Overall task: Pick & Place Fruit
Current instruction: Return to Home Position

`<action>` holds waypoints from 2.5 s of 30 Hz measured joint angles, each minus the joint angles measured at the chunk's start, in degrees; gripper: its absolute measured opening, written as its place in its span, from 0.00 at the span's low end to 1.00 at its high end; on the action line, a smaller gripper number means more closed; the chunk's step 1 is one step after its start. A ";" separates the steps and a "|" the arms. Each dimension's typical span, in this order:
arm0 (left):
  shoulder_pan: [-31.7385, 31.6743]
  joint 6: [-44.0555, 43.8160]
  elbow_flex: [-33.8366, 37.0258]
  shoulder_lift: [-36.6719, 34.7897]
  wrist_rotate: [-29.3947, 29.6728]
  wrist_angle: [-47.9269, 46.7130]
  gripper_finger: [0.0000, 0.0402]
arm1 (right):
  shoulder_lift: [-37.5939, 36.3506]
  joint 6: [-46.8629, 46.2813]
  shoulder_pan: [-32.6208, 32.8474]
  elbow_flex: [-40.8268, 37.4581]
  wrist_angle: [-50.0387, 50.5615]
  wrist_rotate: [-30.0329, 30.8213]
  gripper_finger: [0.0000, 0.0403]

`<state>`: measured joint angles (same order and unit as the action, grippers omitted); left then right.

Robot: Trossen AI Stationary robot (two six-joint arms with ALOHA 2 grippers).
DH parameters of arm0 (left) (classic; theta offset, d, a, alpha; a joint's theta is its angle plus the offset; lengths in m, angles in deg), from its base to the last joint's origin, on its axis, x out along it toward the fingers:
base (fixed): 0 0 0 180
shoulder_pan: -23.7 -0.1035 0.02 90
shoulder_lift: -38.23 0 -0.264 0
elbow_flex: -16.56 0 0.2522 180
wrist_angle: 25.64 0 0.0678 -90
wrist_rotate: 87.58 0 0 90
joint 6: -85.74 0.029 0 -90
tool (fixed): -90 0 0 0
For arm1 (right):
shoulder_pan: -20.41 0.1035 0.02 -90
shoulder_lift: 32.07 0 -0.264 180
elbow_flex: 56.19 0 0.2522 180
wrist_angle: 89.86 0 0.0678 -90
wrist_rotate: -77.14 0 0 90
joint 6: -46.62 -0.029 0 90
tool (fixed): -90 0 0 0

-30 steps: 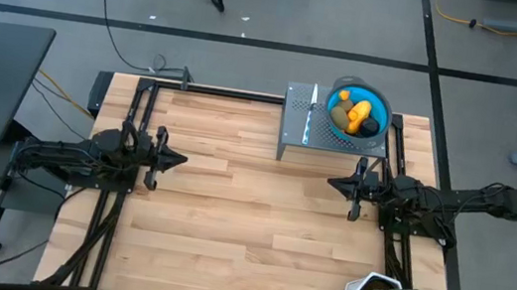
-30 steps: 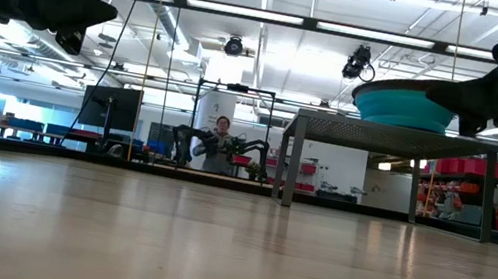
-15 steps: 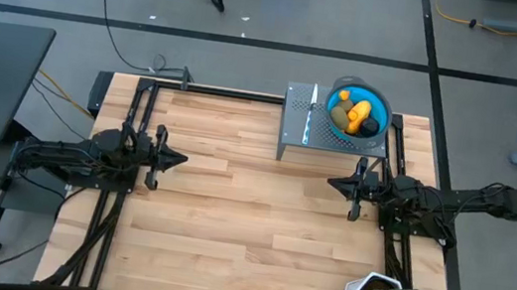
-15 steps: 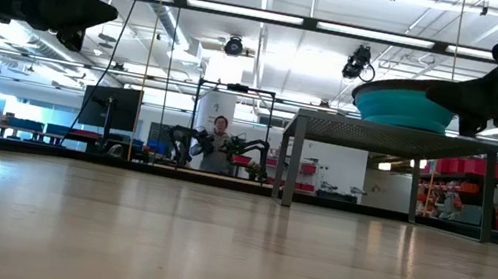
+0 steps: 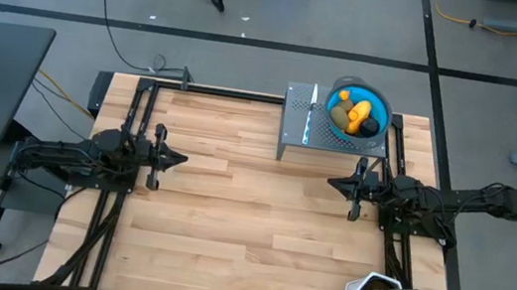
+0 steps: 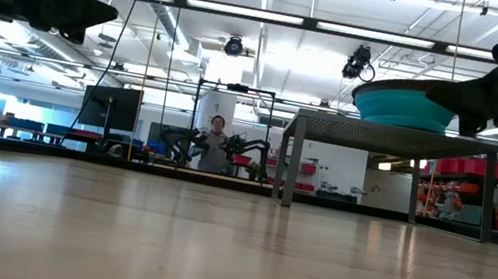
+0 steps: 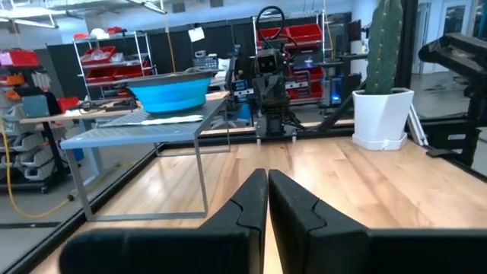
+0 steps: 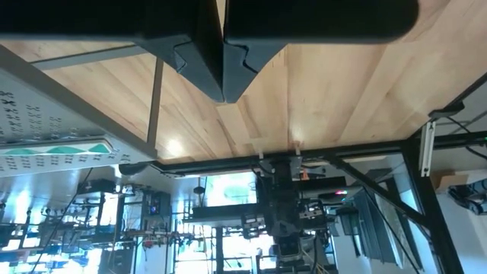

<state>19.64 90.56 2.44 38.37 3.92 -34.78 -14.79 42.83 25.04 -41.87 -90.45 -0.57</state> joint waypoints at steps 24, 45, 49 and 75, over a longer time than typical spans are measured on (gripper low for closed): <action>0.00 6.57 0.00 0.00 0.00 0.00 0.05 | 0.00 0.00 0.01 0.00 0.00 0.02 0.00; 0.00 6.55 0.00 0.00 0.00 -0.01 0.05 | 0.00 0.00 0.01 0.00 0.00 0.02 0.00; 0.00 6.55 0.00 0.00 0.00 -0.01 0.05 | 0.00 0.00 0.00 0.00 0.00 0.02 0.00; 0.02 6.55 0.00 0.00 0.00 0.00 0.05 | 0.00 0.00 0.00 0.00 0.00 0.02 0.00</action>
<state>19.67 97.11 2.44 38.37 3.92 -34.78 -14.79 42.83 25.04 -41.87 -90.45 -0.55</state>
